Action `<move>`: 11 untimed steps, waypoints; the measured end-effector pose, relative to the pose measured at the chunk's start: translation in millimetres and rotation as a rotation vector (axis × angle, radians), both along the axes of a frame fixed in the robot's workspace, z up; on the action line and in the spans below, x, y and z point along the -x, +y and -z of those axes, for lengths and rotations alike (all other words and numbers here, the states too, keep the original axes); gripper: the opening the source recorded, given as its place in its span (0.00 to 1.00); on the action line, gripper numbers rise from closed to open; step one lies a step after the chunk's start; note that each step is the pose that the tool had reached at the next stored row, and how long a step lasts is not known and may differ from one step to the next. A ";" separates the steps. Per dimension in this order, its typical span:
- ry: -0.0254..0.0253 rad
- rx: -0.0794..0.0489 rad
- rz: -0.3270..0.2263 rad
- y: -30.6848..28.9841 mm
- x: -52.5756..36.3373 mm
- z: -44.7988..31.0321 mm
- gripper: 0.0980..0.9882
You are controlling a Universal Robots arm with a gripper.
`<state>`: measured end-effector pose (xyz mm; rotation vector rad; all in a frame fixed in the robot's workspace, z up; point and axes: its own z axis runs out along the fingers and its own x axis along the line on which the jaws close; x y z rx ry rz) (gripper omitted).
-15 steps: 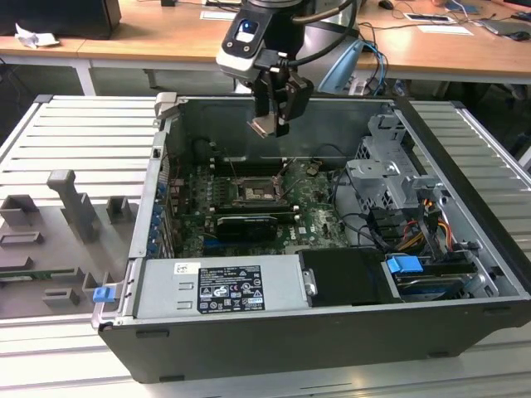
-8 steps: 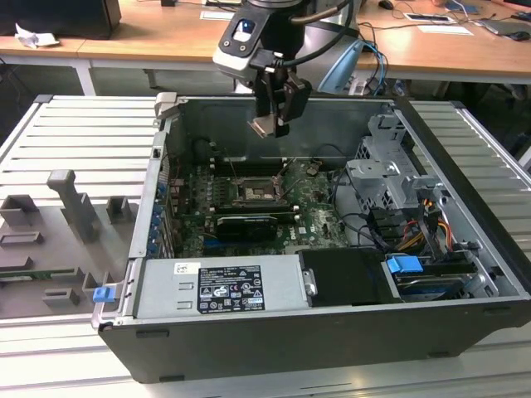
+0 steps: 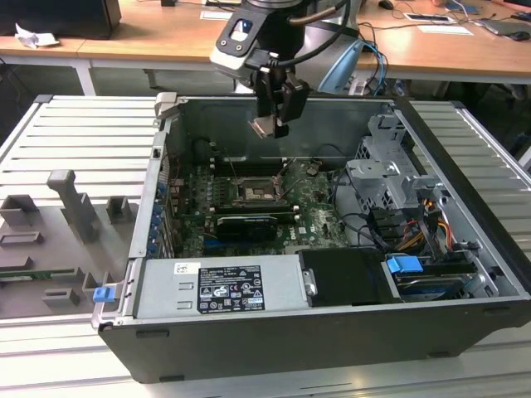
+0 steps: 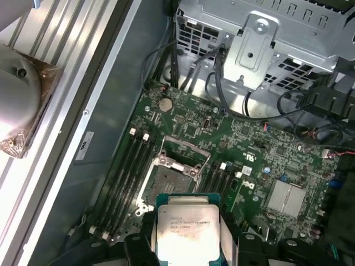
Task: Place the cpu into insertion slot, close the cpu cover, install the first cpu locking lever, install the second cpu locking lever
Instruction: 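Place the cpu into insertion slot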
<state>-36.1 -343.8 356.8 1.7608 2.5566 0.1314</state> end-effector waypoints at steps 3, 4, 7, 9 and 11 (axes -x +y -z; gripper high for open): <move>0.0005 0.000 0.039 0.0 0.0 1.2 0.50; 0.0021 0.000 0.060 0.0 0.0 1.9 0.50; 0.0074 0.001 0.115 0.0 0.0 4.3 0.50; 0.0104 0.003 0.153 0.0 0.0 6.9 0.50; 0.0137 0.005 0.178 0.0 0.0 10.5 0.50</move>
